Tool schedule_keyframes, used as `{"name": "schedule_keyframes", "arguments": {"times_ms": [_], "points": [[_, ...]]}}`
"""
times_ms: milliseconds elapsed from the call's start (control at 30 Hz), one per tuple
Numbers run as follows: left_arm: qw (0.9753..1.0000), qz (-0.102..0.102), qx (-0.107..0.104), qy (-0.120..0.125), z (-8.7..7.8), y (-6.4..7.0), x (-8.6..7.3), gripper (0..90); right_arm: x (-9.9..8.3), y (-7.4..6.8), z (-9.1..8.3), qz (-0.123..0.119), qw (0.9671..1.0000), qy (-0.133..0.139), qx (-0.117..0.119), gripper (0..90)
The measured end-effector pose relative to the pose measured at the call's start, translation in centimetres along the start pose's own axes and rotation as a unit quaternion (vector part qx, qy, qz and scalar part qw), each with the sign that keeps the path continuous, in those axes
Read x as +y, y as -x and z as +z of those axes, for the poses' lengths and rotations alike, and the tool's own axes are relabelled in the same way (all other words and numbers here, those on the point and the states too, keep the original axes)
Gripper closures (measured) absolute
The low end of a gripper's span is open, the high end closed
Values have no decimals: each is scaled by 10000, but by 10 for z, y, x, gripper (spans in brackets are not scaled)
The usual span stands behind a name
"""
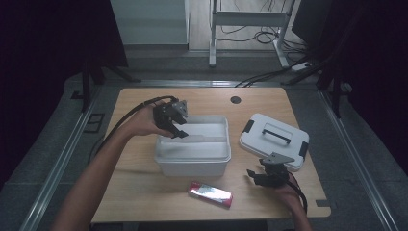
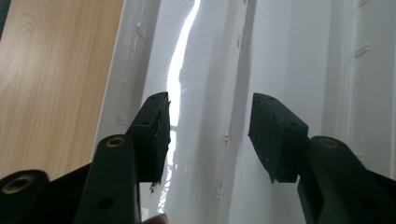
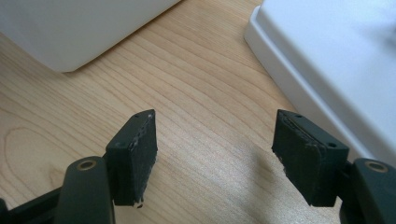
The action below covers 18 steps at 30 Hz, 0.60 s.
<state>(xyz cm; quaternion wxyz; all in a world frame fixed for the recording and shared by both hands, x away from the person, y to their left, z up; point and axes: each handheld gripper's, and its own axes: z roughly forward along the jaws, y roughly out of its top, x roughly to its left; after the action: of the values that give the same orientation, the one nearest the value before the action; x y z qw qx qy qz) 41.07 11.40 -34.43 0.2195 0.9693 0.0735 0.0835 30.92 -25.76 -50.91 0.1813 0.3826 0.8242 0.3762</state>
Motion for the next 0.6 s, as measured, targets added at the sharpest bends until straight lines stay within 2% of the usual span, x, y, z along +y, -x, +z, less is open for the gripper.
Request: {"name": "schedule_keyframes", "arguments": {"times_ms": [200,233,600], "points": [[9999,93,-86,-84,4,2,8,526,0,0,1,-16,10000,-18,-13,310],[9997,161,-104,-145,4,2,9,526,0,0,1,-16,10000,-18,-13,310],[9990,194,-268,-294,14,1,13,569,-1,0,2,-32,10000,-54,-10,310]]}}
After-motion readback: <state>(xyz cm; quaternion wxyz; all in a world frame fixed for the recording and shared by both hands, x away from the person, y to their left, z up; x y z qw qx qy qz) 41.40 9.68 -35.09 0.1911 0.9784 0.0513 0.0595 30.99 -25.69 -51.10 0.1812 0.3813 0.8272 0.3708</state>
